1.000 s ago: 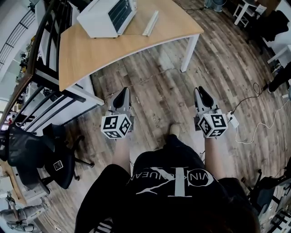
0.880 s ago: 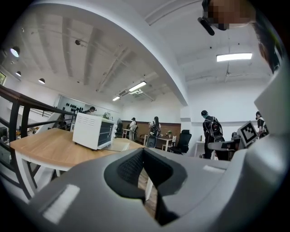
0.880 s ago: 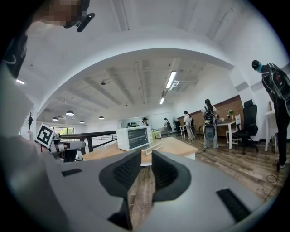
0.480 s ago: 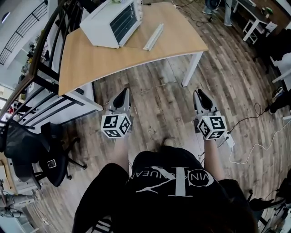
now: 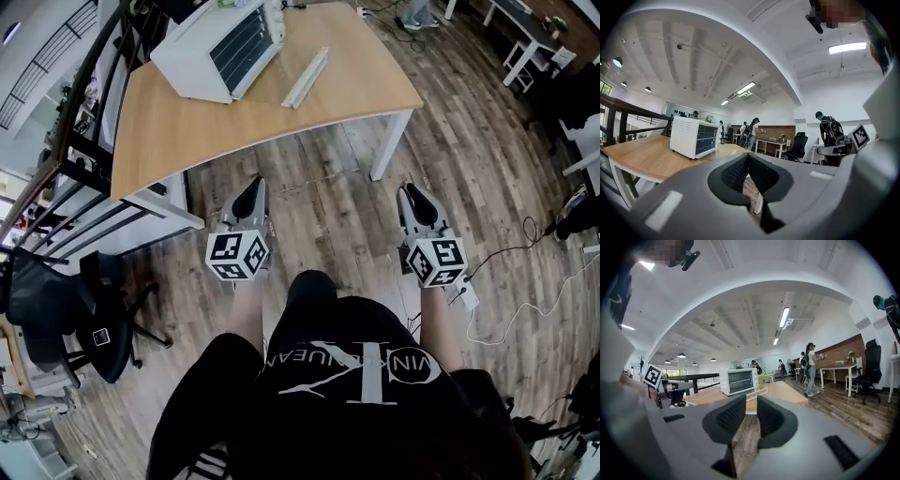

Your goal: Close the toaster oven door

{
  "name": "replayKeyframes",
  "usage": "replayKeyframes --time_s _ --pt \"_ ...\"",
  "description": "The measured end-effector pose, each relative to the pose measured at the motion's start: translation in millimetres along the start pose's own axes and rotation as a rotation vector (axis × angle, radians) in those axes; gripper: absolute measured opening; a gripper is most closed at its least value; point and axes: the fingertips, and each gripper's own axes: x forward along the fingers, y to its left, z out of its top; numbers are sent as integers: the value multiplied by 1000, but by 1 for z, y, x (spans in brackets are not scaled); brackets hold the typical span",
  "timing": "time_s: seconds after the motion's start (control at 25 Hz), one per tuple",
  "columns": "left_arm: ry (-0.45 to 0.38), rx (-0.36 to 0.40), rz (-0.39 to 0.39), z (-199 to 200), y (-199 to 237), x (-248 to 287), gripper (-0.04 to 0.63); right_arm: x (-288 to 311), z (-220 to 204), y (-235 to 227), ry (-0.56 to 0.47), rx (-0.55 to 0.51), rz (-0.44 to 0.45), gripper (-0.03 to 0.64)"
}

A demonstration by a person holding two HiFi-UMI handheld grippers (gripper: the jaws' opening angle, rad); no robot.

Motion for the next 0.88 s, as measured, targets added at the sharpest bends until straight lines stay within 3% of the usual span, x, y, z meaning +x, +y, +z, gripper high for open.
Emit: replayKeyframes --time_s 0.4,0.64,0.88 --pt "41 -4 35 -15 18 27 11 36 -17 -17 27 48 29 33" --pt "4 -41 38 -13 37 84 11 86 -10 -34 46 9 64 32" --pt "31 -29 -7 -5 49 150 11 149 8 -61 61 6 78 33"
